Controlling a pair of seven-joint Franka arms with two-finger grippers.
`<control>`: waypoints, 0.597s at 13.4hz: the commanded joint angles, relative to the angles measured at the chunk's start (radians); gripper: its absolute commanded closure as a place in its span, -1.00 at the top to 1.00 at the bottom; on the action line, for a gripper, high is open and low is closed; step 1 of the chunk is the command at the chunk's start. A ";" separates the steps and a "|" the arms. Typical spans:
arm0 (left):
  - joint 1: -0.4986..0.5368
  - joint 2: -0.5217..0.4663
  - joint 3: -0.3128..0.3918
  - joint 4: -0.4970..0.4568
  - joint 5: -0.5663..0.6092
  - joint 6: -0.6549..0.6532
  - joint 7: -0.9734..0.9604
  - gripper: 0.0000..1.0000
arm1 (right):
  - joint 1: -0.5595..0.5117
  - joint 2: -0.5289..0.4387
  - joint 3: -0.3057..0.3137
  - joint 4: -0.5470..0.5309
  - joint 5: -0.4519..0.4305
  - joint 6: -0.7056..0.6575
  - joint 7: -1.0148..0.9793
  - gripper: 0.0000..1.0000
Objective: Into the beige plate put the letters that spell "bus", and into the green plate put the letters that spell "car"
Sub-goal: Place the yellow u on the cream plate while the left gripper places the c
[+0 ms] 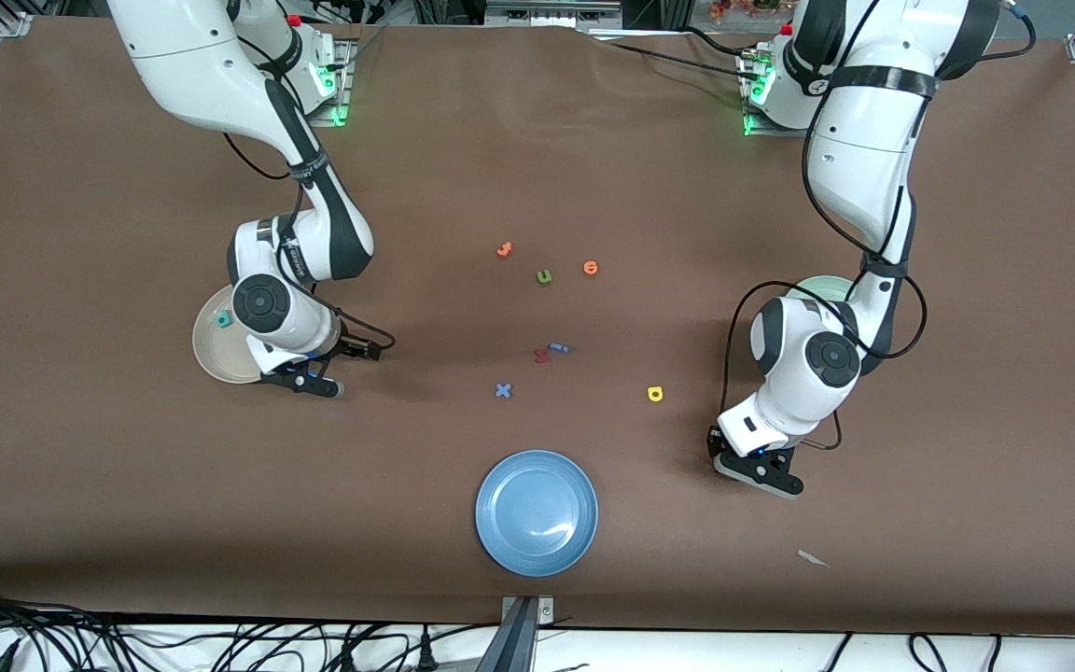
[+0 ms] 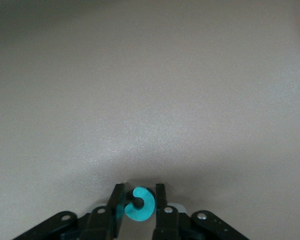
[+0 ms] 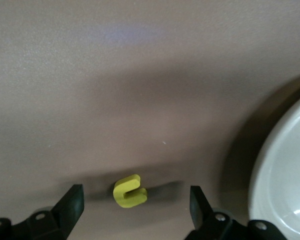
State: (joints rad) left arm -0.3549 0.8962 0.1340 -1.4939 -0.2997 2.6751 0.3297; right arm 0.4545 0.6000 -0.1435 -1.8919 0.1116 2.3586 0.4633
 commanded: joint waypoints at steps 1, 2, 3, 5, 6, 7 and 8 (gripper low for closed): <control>-0.015 0.010 0.016 0.009 -0.013 0.000 0.020 -0.63 | 0.009 0.003 -0.001 -0.009 0.016 0.021 0.003 0.65; -0.015 0.009 0.016 0.009 -0.013 0.000 0.022 -0.77 | 0.009 0.003 0.001 -0.010 0.016 0.019 0.005 0.63; -0.015 0.004 0.016 0.009 -0.013 -0.001 0.020 -0.97 | 0.009 -0.002 0.001 -0.024 0.017 0.021 0.005 0.61; -0.013 -0.014 0.016 -0.008 -0.012 -0.012 0.019 -1.00 | 0.009 -0.003 0.001 -0.026 0.017 0.021 0.005 0.38; -0.013 -0.035 0.016 -0.028 -0.010 -0.018 0.019 -1.00 | 0.009 -0.003 0.001 -0.026 0.016 0.021 0.005 0.27; -0.006 -0.061 0.016 -0.041 0.000 -0.050 0.022 -1.00 | 0.009 -0.003 0.001 -0.027 0.017 0.021 0.005 0.09; 0.003 -0.083 0.016 -0.042 0.017 -0.110 0.026 -1.00 | 0.009 -0.003 0.001 -0.027 0.016 0.021 0.005 -0.02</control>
State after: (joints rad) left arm -0.3546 0.8836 0.1391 -1.4946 -0.2986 2.6450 0.3309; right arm 0.4612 0.6029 -0.1417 -1.8967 0.1156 2.3697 0.4642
